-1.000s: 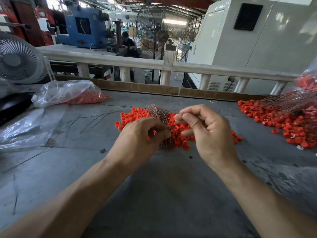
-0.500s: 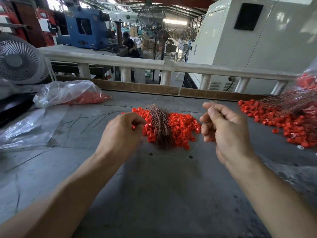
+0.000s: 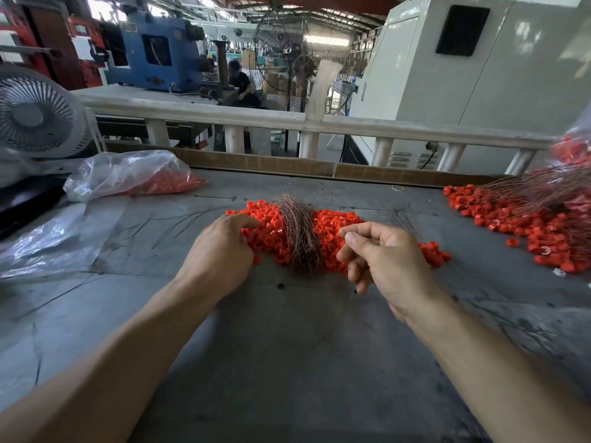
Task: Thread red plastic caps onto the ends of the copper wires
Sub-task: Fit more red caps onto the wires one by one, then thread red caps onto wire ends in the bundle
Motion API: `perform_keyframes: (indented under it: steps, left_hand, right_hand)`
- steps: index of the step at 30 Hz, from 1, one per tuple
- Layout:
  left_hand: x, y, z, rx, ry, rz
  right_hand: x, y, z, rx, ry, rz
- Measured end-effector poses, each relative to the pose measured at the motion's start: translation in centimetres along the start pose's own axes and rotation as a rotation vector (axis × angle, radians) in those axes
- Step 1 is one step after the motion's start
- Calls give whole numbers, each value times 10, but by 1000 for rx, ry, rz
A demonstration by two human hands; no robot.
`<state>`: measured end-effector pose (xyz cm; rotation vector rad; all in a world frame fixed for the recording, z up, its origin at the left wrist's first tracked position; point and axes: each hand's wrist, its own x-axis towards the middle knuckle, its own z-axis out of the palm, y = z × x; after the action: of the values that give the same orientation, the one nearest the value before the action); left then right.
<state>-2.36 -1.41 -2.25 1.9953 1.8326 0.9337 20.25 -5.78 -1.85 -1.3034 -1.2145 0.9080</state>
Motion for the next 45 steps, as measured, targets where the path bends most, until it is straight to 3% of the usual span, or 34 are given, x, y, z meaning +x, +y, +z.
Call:
perform_keyframes:
  steps: [6, 9, 16, 23, 27, 30, 36, 40, 45]
  left_hand:
    - [3, 0, -2, -166, 64, 16]
    - [5, -5, -5, -112, 132, -7]
    - [5, -17, -3, 136, 88, -5]
    - [4, -17, -4, 173, 86, 39]
    - [2, -7, -6, -59, 105, 42]
    - [-5, 6, -5, -370, 49, 51]
    - [-20, 28, 3, -1094, -255, -61]
    - [-22, 30, 4, -1229, -360, -67]
    - [-21, 29, 4, -1258, -368, -52]
  right_hand:
    - [-3, 1, 3, -58, -25, -31]
    - [-4, 1, 2, -67, -34, -46]
    - [-7, 1, 4, -144, -64, -78]
    - [-9, 2, 5, -182, -79, -99]
    - [-10, 0, 6, -172, -84, -121]
    - [-12, -3, 7, -182, -91, -162]
    - [-19, -11, 12, -200, -75, -270]
    - [-22, -14, 13, -198, -65, -318]
    - [-25, -17, 14, -234, -73, -358]
